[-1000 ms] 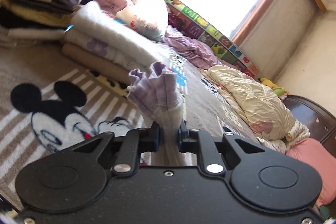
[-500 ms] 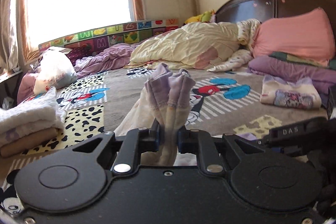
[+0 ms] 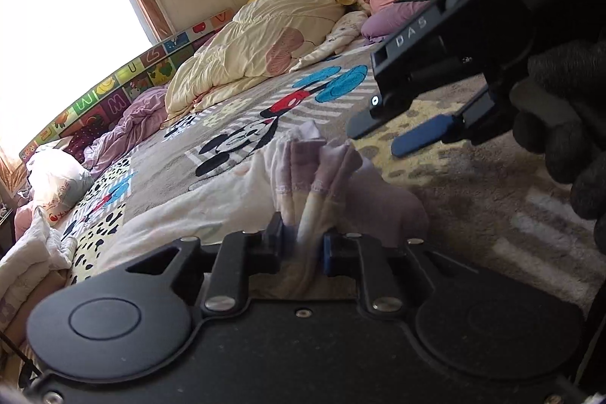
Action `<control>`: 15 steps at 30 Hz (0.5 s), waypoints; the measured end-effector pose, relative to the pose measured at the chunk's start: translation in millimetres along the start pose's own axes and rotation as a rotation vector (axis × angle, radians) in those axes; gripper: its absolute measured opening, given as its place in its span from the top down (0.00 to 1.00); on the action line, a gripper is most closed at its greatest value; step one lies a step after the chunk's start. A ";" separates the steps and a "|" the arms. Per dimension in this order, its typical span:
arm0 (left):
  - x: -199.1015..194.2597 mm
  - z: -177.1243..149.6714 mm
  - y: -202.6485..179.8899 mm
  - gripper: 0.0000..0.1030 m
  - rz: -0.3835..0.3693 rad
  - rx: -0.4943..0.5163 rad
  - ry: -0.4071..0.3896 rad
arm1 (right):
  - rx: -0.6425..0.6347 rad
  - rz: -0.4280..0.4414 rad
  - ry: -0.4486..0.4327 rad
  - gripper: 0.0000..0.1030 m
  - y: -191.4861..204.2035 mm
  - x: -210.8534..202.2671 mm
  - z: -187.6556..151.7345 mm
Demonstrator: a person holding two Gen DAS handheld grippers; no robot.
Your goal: Fold clothes
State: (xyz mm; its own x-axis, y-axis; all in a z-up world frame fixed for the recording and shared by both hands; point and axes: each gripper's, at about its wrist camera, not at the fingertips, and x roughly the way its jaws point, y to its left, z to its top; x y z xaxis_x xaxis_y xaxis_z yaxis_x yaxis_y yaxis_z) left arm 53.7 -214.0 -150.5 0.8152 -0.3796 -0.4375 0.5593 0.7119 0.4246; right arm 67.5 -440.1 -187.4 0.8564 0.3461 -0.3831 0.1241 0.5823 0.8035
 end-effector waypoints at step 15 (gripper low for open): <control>-61.4 -11.9 50.5 0.66 -0.236 -0.178 -0.049 | -0.452 -0.005 0.020 0.59 62.4 8.4 -18.4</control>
State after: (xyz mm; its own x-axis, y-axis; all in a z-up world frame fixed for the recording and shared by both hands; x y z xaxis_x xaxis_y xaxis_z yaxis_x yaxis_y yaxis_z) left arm 30.0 -147.8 -111.6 0.6747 -0.5714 -0.4672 0.7024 0.6915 0.1686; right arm 73.2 -387.4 -148.9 0.8459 0.3540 -0.3990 -0.1069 0.8454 0.5233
